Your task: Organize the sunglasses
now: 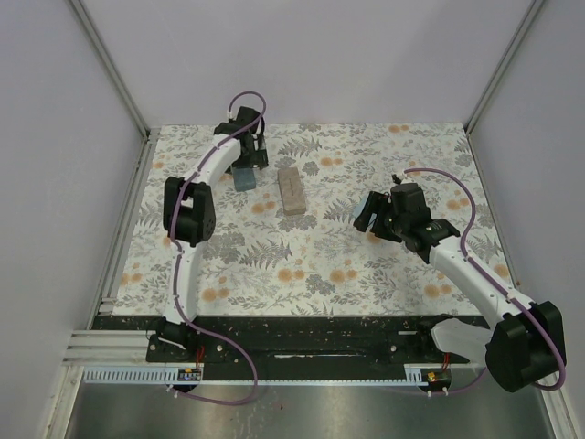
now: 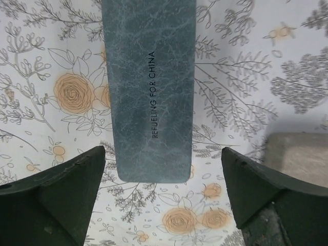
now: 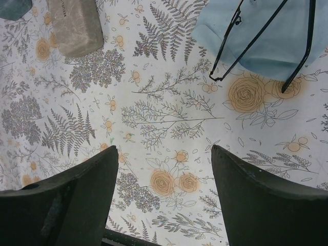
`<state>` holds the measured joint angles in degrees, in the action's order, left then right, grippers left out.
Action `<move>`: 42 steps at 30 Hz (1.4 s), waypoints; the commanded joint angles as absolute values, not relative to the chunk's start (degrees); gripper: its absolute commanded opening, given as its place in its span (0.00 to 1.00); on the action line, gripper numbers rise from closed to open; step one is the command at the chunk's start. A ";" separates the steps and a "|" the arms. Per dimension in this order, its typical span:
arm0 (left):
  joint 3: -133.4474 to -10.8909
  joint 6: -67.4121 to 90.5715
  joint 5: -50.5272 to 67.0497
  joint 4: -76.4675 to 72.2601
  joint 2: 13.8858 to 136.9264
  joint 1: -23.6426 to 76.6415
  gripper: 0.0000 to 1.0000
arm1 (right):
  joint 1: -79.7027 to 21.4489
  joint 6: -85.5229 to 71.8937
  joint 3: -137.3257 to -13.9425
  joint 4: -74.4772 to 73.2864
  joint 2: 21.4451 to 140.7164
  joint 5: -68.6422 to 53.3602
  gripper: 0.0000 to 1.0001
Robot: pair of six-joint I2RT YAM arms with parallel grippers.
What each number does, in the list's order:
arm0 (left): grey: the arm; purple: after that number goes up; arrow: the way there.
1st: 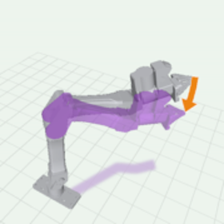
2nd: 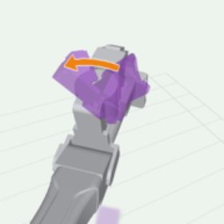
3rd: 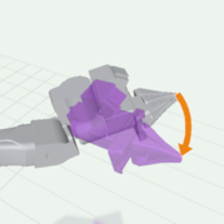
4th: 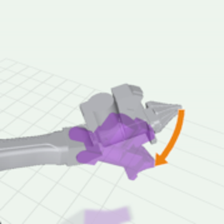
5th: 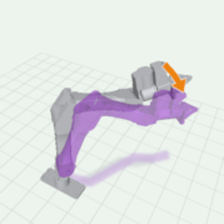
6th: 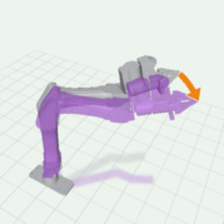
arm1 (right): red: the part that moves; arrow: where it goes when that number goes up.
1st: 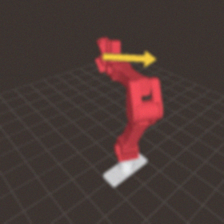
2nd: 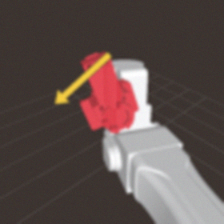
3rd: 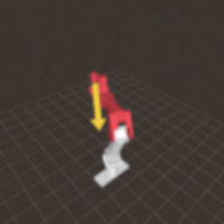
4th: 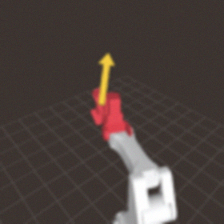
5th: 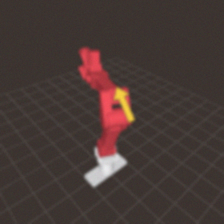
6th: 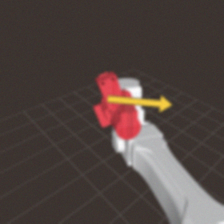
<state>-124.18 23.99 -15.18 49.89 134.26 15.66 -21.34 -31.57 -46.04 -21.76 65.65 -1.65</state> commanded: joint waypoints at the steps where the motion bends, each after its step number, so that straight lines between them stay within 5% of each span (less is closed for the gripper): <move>1: -127.70 22.85 -18.19 51.24 137.98 14.94 0.99 | -21.18 -31.64 -46.23 -20.65 64.95 -1.76 0.81; 6: -129.11 22.24 -17.14 51.15 140.89 14.33 0.90 | -21.09 -31.55 -46.93 -20.65 65.39 -2.28 0.80; 10: -128.94 22.68 -15.03 51.24 141.15 13.54 0.47 | -21.01 -31.73 -47.20 -20.65 65.04 -2.55 0.79; 12: -127.98 23.02 -14.33 51.15 139.32 13.54 0.37 | -21.09 -31.73 -47.28 -20.65 64.95 -2.72 0.79; 27: -82.55 32.69 28.54 18.13 98.28 22.49 0.32 | -21.01 -34.36 -47.37 -13.72 63.47 -19.23 0.87; 34: -68.13 41.74 41.56 -2.51 88.95 30.66 0.33 | -21.01 -38.40 -44.48 -2.23 54.16 -26.36 1.00; 42: -60.91 56.49 47.46 -26.60 84.72 37.17 0.34 | -21.01 -43.06 -40.78 7.47 44.57 -27.51 0.99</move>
<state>-61.78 46.74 41.30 -5.26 88.97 35.48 -21.26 -40.34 -41.41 0.36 46.44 -25.21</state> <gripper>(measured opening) 0.704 0.993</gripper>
